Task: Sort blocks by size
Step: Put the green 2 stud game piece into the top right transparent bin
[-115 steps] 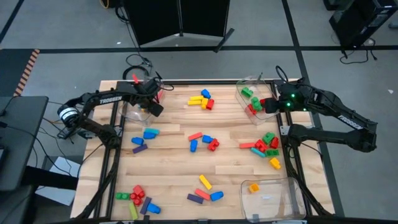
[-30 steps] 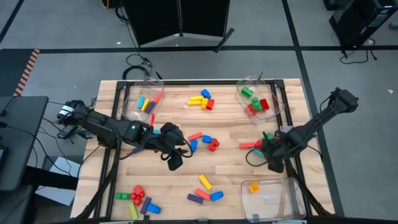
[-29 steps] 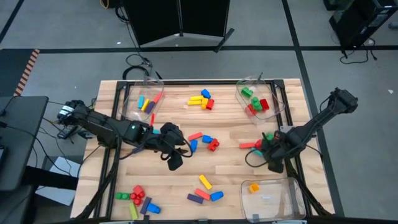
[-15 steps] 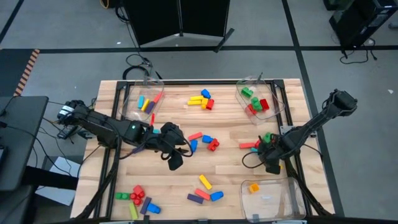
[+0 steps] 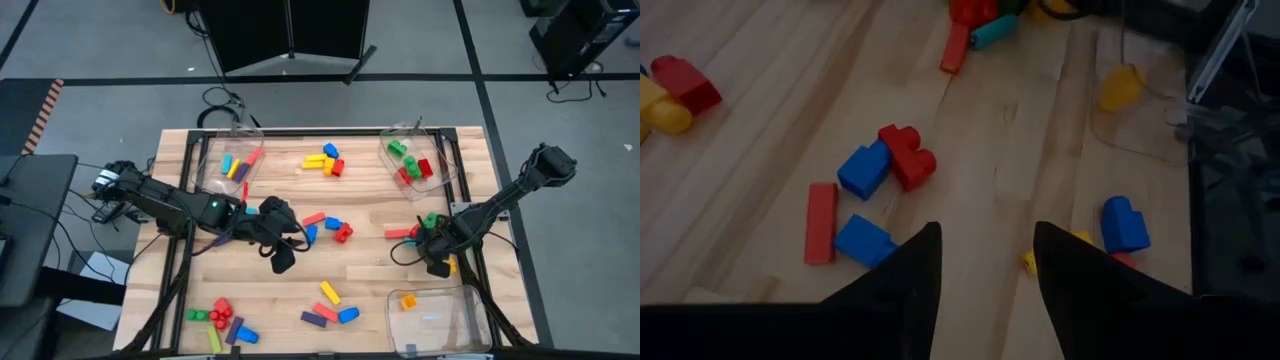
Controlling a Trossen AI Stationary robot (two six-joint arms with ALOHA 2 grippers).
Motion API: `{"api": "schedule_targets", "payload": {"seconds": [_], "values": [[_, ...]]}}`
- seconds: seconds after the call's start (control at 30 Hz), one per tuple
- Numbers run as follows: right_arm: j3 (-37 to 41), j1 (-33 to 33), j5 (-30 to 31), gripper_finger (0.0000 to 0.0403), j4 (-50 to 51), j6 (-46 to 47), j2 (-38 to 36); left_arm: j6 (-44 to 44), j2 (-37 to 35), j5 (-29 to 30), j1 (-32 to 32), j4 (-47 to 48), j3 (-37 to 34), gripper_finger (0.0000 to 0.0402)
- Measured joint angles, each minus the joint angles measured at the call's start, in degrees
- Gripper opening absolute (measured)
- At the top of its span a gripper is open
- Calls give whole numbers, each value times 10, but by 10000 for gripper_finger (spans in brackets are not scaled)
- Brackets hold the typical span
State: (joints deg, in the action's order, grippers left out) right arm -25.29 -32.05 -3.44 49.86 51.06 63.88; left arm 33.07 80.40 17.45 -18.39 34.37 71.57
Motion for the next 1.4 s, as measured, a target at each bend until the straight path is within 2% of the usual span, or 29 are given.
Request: {"api": "schedule_targets", "payload": {"seconds": [0.17, 0.43, 0.63, 0.83, 0.97, 1.1, 1.4], "values": [[-34, 0, -15, 29, 43, 5, 1, 0, 0, 0, 0, -28, 0, 166], [-150, 0, -8, 23, 167, -1, 1, -16, 0, 23, 0, -33, 0, 166], [-249, 1, 38, 29, 241, -2, -6, -60, 0, 55, 8, -27, -1, 166], [-318, 38, 79, 23, 266, -2, -47, -108, 0, 41, 31, -27, -6, 166], [-350, 96, 115, 23, 278, -1, -78, -151, 0, 3, 50, -27, -6, 166], [-377, 183, 131, 23, 286, -24, -93, -191, 0, -14, 77, -27, -6, 166], [-419, 432, 130, 23, 281, -190, -42, -272, 0, -55, 139, -1, -6, 166]]}}
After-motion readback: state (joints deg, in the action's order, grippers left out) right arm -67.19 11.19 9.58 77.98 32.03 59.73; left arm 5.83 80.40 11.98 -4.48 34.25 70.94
